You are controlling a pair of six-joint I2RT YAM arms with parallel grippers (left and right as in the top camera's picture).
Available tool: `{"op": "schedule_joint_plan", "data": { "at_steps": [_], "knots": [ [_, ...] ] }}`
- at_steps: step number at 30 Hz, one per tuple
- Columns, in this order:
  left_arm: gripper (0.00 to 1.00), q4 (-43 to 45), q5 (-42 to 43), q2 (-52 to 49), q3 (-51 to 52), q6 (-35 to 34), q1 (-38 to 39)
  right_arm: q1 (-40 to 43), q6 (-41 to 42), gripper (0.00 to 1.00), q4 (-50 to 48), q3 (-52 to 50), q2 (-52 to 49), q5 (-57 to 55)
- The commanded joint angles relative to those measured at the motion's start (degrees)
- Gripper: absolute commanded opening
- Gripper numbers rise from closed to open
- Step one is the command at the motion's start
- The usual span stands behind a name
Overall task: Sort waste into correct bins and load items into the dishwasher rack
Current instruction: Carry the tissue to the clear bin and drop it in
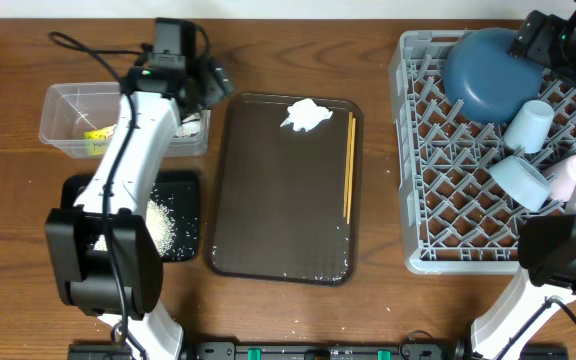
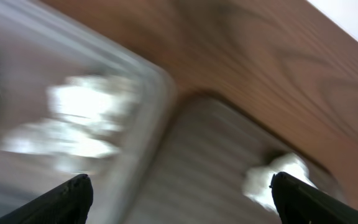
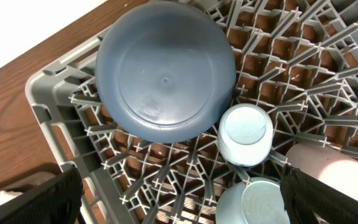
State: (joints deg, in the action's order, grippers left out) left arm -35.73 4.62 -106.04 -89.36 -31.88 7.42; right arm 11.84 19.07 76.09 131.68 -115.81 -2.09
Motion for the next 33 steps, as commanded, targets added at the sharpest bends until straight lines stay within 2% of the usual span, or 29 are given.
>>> {"op": "schedule_joint_plan", "data": {
  "at_steps": [1, 7, 22, 23, 25, 27, 29, 30, 31, 33],
  "knots": [
    [0.94, 1.2, 6.88, 0.0, 0.0, 5.95, 5.38, 0.09, 0.61, 0.99, 0.17, 0.15, -0.31, -0.02],
    [0.94, 5.49, -2.6, -2.91, 0.0, 6.6, 13.7, 0.09, 0.63, 0.99, 0.17, 0.15, -0.31, 0.0],
    [0.87, 18.45, -2.51, -19.28, 0.0, 8.28, 15.72, 0.09, 0.61, 0.99, 0.17, 0.15, -0.31, -0.02],
    [0.85, 18.47, -2.54, -19.61, 0.0, 8.33, 15.72, 0.09, 0.63, 0.99, 0.17, 0.15, -0.31, -0.02],
    [0.66, 18.27, -2.51, -19.67, 0.0, 8.33, 15.72, 0.09, 0.61, 0.99, 0.17, 0.15, -0.31, -0.02],
    [0.4, 18.27, -2.51, -19.61, 0.0, 8.33, 15.69, 0.09, 0.61, 0.99, 0.17, 0.15, -0.31, -0.02],
    [0.23, 18.25, -2.54, -19.34, 0.0, 8.33, 15.69, 0.09, 0.61, 0.99, 0.17, 0.15, -0.31, -0.02],
    [0.19, 18.23, -2.54, -19.06, 0.0, 8.33, 15.69, 0.09, 0.63, 0.99, 0.17, 0.15, -0.31, -0.02],
    [0.08, 17.99, -2.51, -18.67, 0.0, 8.33, 15.69, 0.09, 0.61, 0.99, 0.17, 0.15, -0.31, -0.02],
    [0.06, 16.76, -2.54, -16.87, 0.0, 8.31, 15.69, 0.09, 0.61, 0.99, 0.17, 0.15, -0.31, -0.02]
  ]
}}
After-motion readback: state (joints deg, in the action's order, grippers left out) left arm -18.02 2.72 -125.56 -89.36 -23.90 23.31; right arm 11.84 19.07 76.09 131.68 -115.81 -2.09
